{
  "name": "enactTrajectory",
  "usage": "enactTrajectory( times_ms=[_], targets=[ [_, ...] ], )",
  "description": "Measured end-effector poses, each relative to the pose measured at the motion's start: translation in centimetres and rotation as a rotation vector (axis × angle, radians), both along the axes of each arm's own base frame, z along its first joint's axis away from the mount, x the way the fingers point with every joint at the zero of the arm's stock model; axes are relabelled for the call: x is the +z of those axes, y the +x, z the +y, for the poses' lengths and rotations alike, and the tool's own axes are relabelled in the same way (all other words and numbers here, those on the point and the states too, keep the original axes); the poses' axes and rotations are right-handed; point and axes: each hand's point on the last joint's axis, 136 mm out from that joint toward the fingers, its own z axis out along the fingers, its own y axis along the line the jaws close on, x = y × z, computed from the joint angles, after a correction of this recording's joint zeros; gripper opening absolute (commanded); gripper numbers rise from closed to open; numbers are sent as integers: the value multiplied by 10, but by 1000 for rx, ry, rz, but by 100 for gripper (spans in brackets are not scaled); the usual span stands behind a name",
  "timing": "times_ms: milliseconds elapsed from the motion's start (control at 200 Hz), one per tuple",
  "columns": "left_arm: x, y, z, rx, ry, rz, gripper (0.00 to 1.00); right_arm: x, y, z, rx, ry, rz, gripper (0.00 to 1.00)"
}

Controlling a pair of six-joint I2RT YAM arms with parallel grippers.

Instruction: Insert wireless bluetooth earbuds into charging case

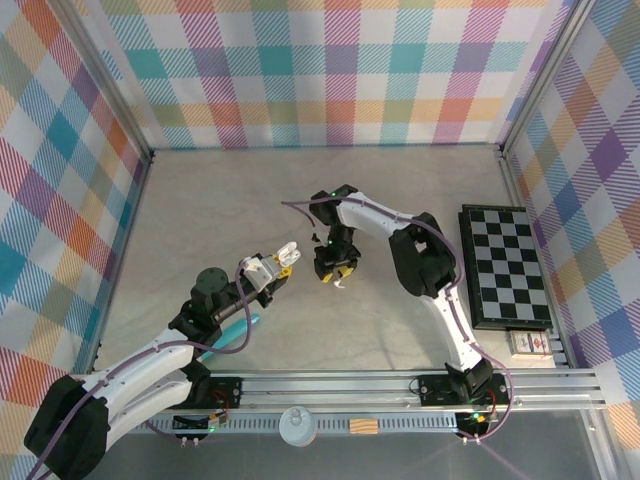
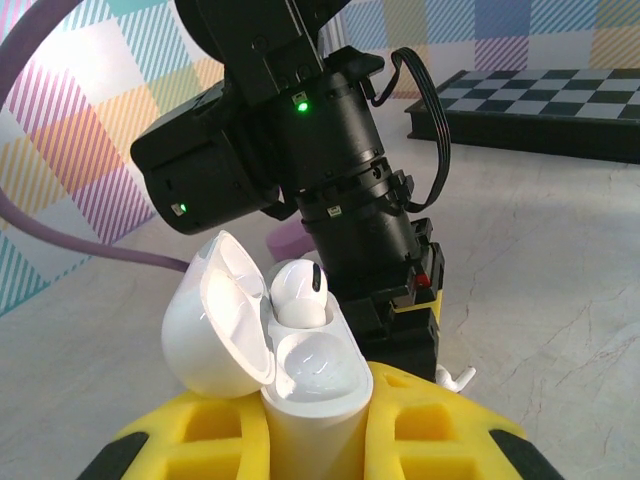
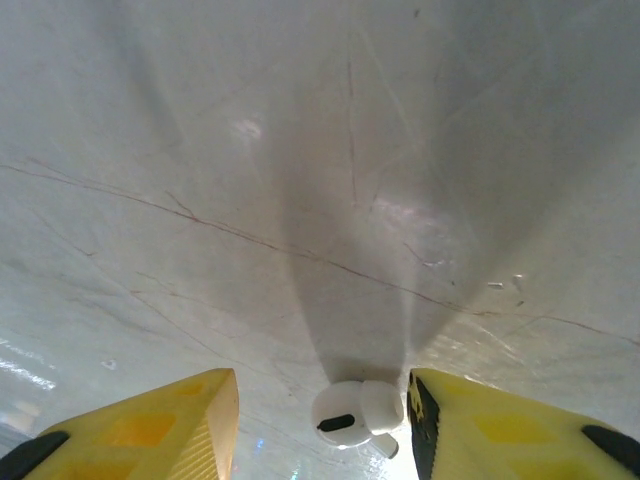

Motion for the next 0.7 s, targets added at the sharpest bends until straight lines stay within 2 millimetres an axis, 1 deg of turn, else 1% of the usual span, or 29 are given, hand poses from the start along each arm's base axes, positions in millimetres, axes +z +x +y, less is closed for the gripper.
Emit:
enactTrajectory(
  times_ms=[215, 350, 510, 700],
  targets=[
    [0, 0, 0, 0, 1, -3, 0, 0, -3, -3, 32, -29, 3, 40],
    [0, 0, 0, -1, 2, -4, 0, -3, -4, -5, 39, -44, 16, 39],
    [2, 0, 0, -1, 2, -9, 0, -4, -8, -5, 52, -57, 26, 31],
    [2, 0, 0, -1, 6, -12, 0, -5, -7, -6, 57, -78, 31, 31]
  ],
)
